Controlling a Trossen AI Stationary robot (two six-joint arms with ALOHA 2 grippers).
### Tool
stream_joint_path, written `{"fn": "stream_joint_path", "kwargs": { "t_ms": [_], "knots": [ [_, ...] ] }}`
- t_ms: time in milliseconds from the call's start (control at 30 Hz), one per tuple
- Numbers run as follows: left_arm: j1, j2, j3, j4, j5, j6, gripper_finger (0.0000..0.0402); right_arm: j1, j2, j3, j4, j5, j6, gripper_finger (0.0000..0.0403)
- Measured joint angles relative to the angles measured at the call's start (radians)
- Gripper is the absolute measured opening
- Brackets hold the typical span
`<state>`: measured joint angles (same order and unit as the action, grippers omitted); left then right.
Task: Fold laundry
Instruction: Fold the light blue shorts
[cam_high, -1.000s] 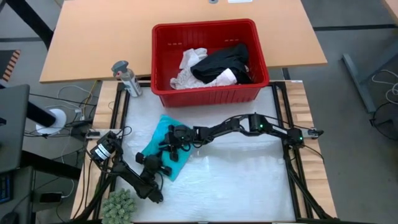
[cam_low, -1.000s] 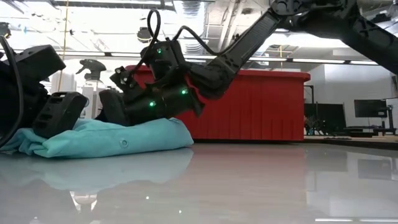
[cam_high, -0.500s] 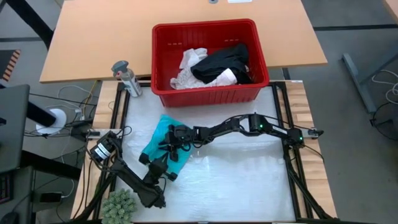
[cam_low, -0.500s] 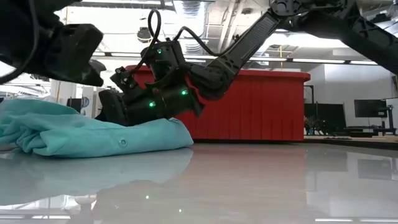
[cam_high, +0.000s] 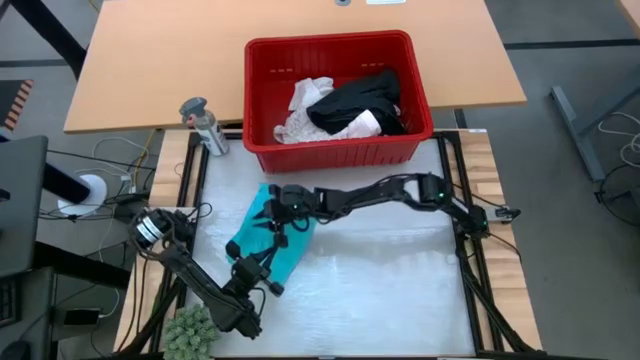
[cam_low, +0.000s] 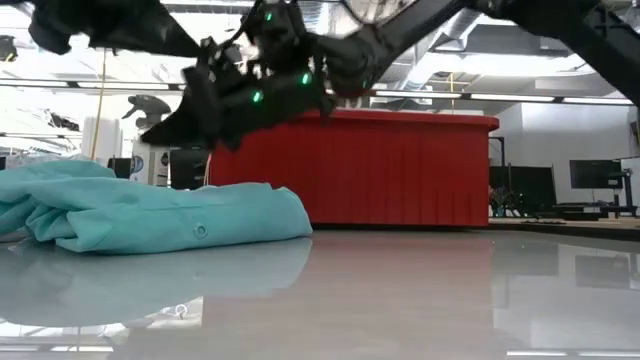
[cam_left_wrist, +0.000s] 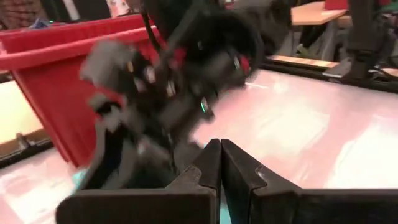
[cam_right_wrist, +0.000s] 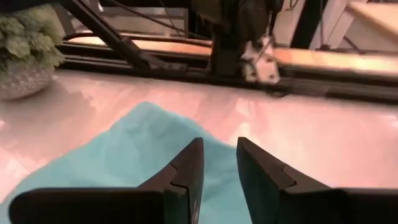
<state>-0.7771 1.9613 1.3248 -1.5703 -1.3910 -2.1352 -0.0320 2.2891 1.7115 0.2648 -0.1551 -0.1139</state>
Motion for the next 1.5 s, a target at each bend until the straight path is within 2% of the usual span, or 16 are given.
{"fn": "stream_joint_path", "kwargs": {
  "t_ms": [133,267,400,500,567,667,867,933,1267,1367,1500],
  "knots": [
    [-0.001,-0.038,0.002,-0.001,-0.009,0.048,0.0,-0.003,-0.161,0.001,-0.311,0.008,-0.139,0.0122],
    [0.018,-0.038,-0.015,0.0,-0.046,-0.009,0.0,0.03,-0.364,0.001,-0.692,0.13,-0.246,0.0122],
    [0.072,-0.051,-0.043,-0.001,0.041,-0.044,0.0,0.076,-0.585,0.002,-0.974,0.23,-0.225,0.0122],
    [0.102,-0.073,-0.044,-0.002,0.009,-0.046,0.0,0.11,-0.737,0.002,-1.091,0.281,-0.132,0.0122],
    [0.131,-0.085,-0.026,0.0,0.055,-0.009,0.0,0.135,-0.826,0.002,-1.15,0.309,-0.058,0.0122],
    [0.185,-0.105,-0.023,0.002,0.232,0.121,0.0,0.178,-0.941,0.002,-1.219,0.319,0.033,0.0122],
    [0.179,-0.105,-0.065,0.082,0.292,0.284,0.0,0.252,-1.106,0.002,-1.299,0.355,0.164,0.0122],
    [0.168,-0.103,-0.123,0.122,0.333,0.245,0.0,0.277,-1.144,0.002,-1.322,0.374,0.204,0.0122],
    [-0.011,-0.103,-0.44,0.362,0.32,-0.1,0.0,0.399,-1.207,0.002,-1.394,0.374,0.328,0.0122],
    [-0.026,-0.103,-0.515,0.489,0.371,-0.127,0.0,0.425,-1.193,0.002,-1.397,0.374,0.327,0.0122],
    [-0.024,-0.103,-0.567,0.617,0.381,-0.097,0.0,0.441,-1.172,0.002,-1.396,0.374,0.308,0.0122]
  ]
}}
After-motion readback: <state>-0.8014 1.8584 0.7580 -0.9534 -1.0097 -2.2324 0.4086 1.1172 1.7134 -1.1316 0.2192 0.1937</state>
